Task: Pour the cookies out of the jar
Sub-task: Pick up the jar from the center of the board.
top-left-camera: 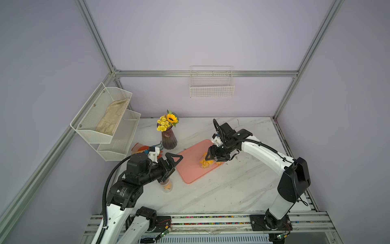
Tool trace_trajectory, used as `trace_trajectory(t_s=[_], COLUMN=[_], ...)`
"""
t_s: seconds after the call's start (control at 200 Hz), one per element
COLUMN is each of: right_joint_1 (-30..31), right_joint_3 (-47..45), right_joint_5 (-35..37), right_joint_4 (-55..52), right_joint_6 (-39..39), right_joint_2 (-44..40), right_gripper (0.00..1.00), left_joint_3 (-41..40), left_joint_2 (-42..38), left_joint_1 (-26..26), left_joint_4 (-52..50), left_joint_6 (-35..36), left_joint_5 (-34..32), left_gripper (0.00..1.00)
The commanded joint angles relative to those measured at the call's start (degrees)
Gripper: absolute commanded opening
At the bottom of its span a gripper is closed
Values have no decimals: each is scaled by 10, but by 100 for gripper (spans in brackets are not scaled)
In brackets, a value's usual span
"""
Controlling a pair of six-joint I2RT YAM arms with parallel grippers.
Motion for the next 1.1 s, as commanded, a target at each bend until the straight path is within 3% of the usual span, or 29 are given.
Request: trace_trajectory(t_s=[0.0,0.21,0.315,0.425,0.51,0.74,0.945,1.09], right_joint_1=[-46,-94,-96,-96,-97,-95,-94,-80], right_joint_3=[5,-39,-45,-85,-114,-144,-185,-189], right_joint_5=[-108,-204,-214,-235,-256,-281,-297,-306], right_joint_4=[38,165,199,305,390,503,644,680], right_joint_6=[6,114,145,222,290,366,467,491], right_joint_2=[-39,-72,-82,-108,-118,-138,-157,-160], right_gripper=[64,64,64,64,64,64,64,64], left_joint_3=[-46,-39,-67,-88,-87,-101,-106,-106], left_joint_2=[30,104,123,155,176,175,185,208], left_joint_1=[-7,-35,-50,-51,-58,-77,-90,-93], left_joint_4=[185,299,397,485,508,535,617,667], left_joint_6=[-42,-53,-93,-130,-129,-135,-172,-200], left_joint_5=[69,108,122,149,171,185,194,203], left_gripper=[100,100,100,100,100,100,100,100])
